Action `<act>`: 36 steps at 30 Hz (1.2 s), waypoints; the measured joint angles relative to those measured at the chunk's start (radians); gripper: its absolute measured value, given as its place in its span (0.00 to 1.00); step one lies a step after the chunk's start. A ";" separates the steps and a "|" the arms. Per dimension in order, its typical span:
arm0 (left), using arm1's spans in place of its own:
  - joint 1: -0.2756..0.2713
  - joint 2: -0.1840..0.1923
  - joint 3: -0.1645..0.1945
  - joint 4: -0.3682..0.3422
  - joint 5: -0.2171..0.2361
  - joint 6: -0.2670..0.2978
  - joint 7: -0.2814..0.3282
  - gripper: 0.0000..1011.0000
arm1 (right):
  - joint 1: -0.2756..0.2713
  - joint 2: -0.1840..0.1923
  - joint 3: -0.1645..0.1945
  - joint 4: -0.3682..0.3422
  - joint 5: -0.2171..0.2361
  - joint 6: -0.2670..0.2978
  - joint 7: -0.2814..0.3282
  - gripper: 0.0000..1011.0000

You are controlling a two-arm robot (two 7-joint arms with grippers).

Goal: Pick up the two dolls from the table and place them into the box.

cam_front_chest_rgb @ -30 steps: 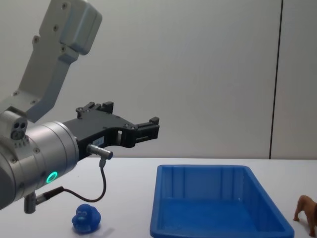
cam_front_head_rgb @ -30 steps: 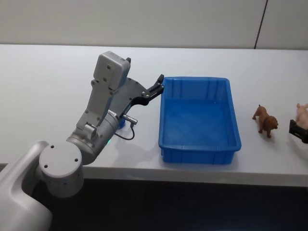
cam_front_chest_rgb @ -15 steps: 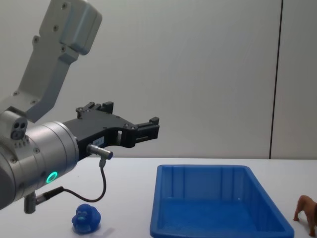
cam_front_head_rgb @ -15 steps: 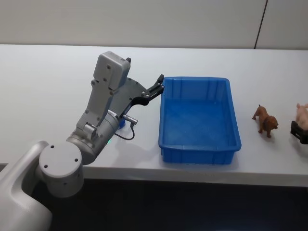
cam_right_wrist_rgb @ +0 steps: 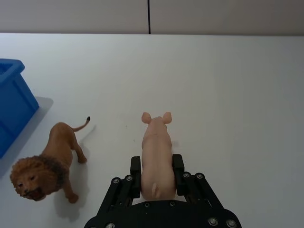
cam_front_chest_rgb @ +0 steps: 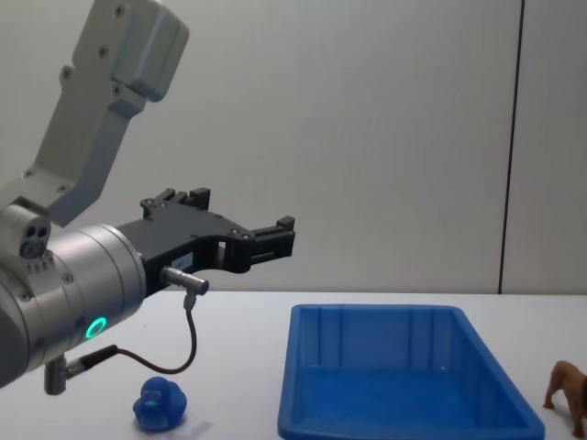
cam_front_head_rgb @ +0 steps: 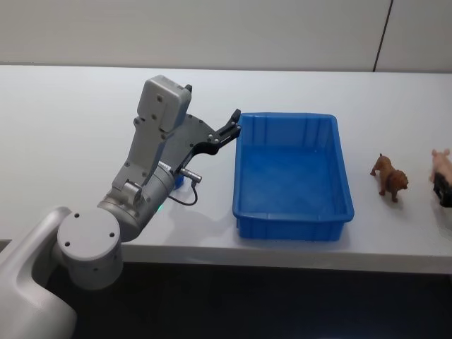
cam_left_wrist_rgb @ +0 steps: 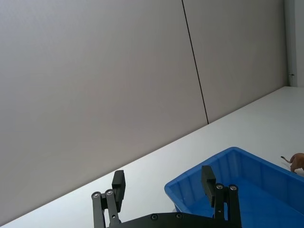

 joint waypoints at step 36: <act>0.000 0.000 0.000 0.000 0.000 0.000 0.000 0.99 | 0.044 -0.038 -0.065 -0.241 -0.117 -0.034 0.209 0.37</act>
